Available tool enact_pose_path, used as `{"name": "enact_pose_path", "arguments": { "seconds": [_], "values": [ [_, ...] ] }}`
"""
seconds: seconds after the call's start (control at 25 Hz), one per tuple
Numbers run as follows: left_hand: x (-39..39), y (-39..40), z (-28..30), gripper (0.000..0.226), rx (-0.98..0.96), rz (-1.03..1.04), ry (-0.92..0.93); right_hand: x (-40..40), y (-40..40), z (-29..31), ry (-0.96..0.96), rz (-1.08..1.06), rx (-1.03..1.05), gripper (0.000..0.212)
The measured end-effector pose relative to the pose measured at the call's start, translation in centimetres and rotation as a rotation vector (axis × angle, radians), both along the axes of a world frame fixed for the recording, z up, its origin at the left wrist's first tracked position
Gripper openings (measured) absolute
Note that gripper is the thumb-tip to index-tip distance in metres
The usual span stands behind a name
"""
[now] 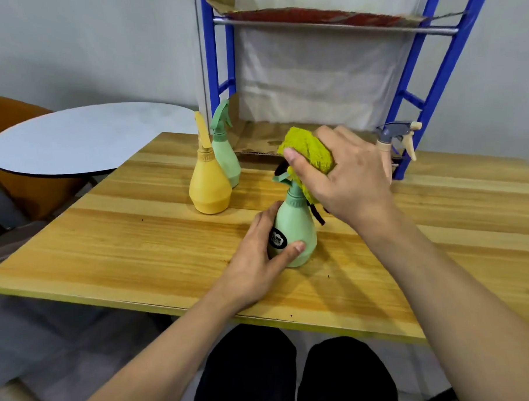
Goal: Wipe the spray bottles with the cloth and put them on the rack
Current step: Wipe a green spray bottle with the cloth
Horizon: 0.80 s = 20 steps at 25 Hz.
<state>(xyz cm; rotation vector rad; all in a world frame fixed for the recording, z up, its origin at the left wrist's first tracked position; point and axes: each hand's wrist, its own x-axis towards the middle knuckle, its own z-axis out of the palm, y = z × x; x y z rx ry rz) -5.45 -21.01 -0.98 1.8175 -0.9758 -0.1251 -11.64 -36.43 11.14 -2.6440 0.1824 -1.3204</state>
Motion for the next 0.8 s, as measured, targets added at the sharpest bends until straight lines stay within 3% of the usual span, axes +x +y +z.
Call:
{"name": "enact_pose_path", "arguments": {
  "seconds": [0.12,0.28,0.32,0.4,0.52,0.72,0.8],
  "values": [
    [0.1,0.0,0.1,0.083,0.0,-0.003,-0.02,0.9,1.3,0.8,-0.201,0.057,0.321,0.046],
    [-0.2,0.3,0.2,0.08,0.017,0.002,-0.034,0.5,0.3,1.2,-0.366,0.215,1.253,0.058],
    [-0.3,0.3,0.4,0.078,0.03,-0.002,-0.036,0.2,-0.3,0.5,-0.387,0.236,1.354,0.055],
    [-0.4,0.3,0.6,0.075,0.055,-0.005,-0.05,-0.2,-0.5,-1.3,-0.369,0.204,1.359,0.047],
    [-0.3,0.3,0.4,0.073,0.027,0.016,-0.065,-0.1,1.1,-3.9,-0.363,0.067,1.192,0.04],
    [-0.3,0.2,0.5,0.075,0.012,0.027,-0.049,1.1,1.2,-3.2,-0.35,0.01,1.378,0.055],
    [-0.4,0.1,0.5,0.077,0.018,0.026,-0.054,0.4,0.3,-2.7,-0.231,-0.033,1.292,0.057]
  ]
}}
